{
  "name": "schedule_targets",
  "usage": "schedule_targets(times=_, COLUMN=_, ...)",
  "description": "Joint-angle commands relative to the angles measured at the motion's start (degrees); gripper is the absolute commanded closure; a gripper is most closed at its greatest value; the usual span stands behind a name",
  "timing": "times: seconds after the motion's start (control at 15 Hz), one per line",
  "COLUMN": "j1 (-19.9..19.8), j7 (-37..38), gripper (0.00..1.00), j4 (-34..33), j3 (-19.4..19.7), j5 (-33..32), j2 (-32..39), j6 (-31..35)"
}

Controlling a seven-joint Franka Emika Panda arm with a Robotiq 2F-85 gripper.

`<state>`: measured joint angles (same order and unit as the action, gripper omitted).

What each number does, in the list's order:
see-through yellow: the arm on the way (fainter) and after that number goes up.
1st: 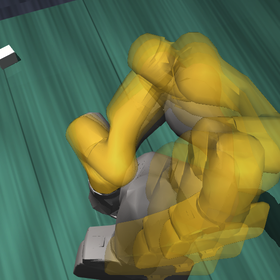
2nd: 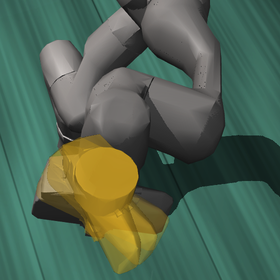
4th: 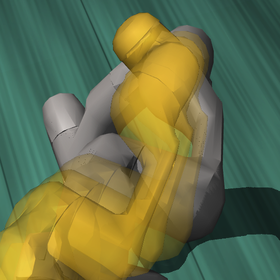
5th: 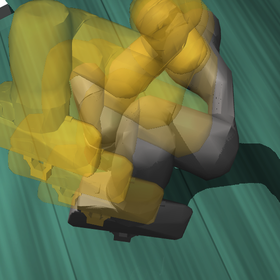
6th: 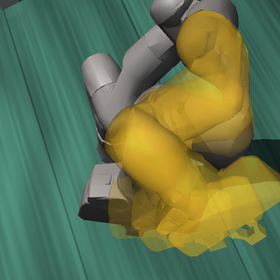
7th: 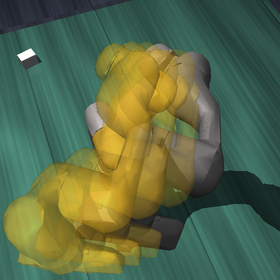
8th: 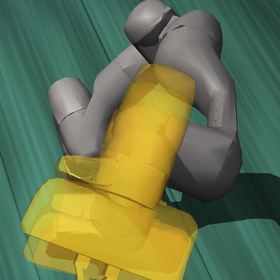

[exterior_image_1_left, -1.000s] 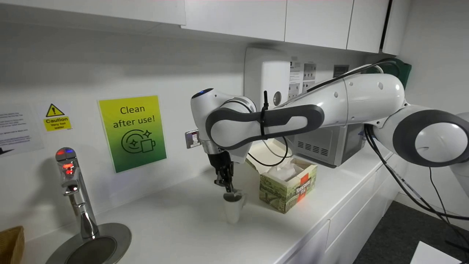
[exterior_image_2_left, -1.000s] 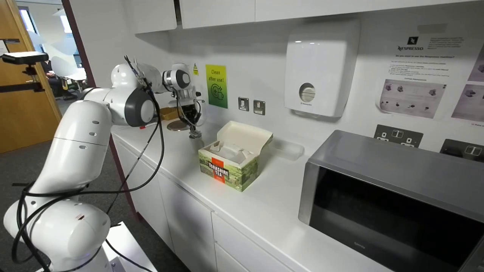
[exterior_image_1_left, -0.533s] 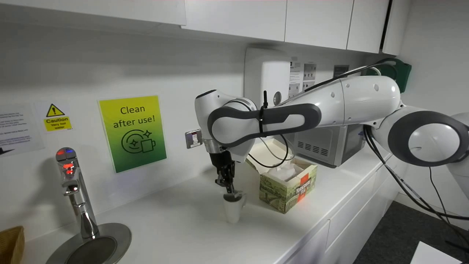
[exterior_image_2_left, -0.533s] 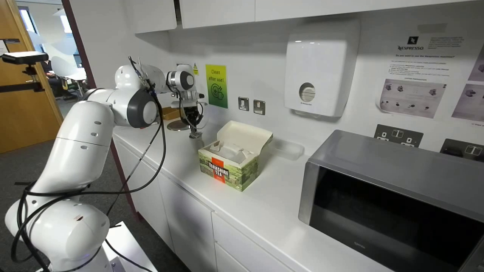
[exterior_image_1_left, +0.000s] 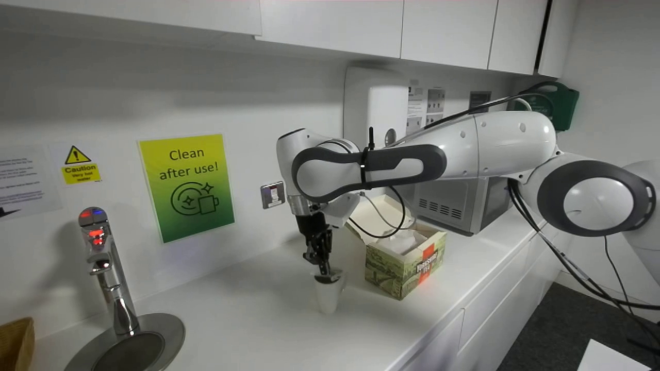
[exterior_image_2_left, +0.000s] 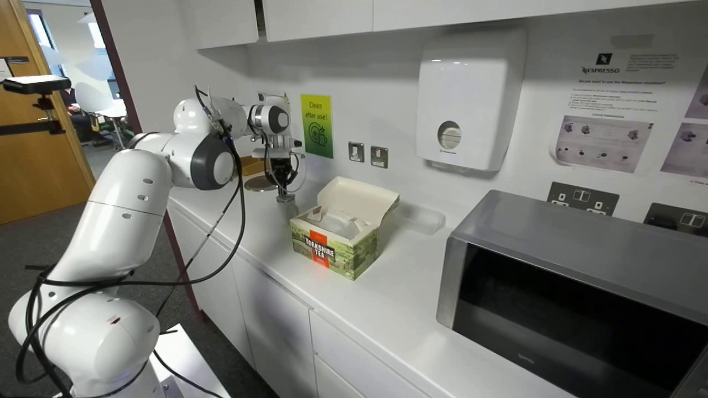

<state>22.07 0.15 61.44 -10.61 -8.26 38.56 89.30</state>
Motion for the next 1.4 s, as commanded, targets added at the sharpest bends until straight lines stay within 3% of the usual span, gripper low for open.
schedule_targets(times=0.0, j1=-1.31, j7=-2.12, gripper=0.99, j4=-3.39, j3=-0.62, j5=2.19, j2=1.42, j6=-2.96)
schedule_targets(times=1.33, j1=-2.04, j7=-0.4, gripper=0.99, j4=-4.27, j3=0.11, j5=3.28, j2=3.24, j6=-3.21)
